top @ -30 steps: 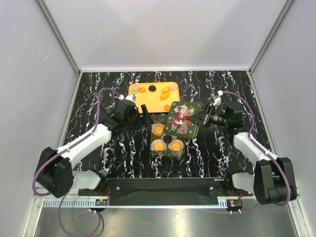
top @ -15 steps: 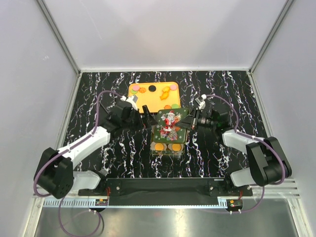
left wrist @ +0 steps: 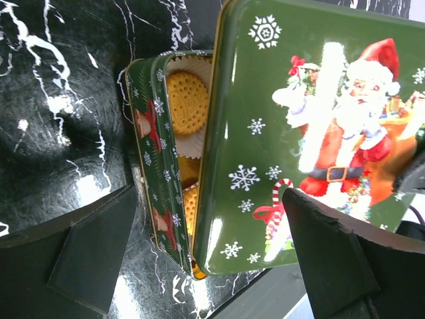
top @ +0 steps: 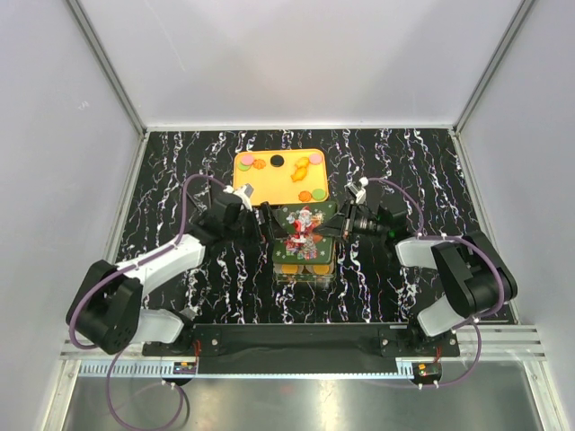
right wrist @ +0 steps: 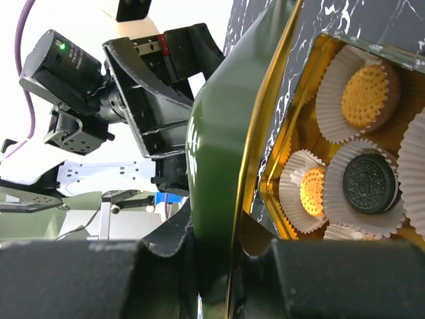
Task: Pack the cookies
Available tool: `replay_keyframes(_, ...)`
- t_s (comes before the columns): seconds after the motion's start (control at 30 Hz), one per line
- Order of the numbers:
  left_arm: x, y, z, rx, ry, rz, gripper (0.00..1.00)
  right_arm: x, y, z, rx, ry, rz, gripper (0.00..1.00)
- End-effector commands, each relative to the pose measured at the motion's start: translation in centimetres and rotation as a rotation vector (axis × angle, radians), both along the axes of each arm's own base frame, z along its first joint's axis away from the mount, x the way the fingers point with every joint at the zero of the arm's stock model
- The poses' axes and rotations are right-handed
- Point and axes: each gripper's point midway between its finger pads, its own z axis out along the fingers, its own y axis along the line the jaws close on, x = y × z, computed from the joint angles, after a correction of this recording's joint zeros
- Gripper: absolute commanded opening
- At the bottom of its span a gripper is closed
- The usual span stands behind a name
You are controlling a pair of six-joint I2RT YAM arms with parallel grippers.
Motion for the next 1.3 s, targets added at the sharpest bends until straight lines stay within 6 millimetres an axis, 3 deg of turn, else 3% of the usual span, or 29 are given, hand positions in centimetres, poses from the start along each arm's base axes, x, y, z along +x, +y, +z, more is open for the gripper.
replay_keyframes(0.0,0.6,-1.2,1.1,-0.065,-0.054,-0.034,0.99,-0.5,0.4,1.0,0.039,-0.067,0.035,0.0)
replay_keyframes(0.97,0.4,-2.2,-1.5,-0.014,0.002,-0.067,0.97,-1.7,0.0,-2.3,0.05,0.018,0.055,0.06)
replay_keyframes(1.27,0.9,-2.6,-1.5,0.018,0.002,-0.079,0.97,-1.4,-0.7,-2.2,0.058,0.015,0.035,0.19)
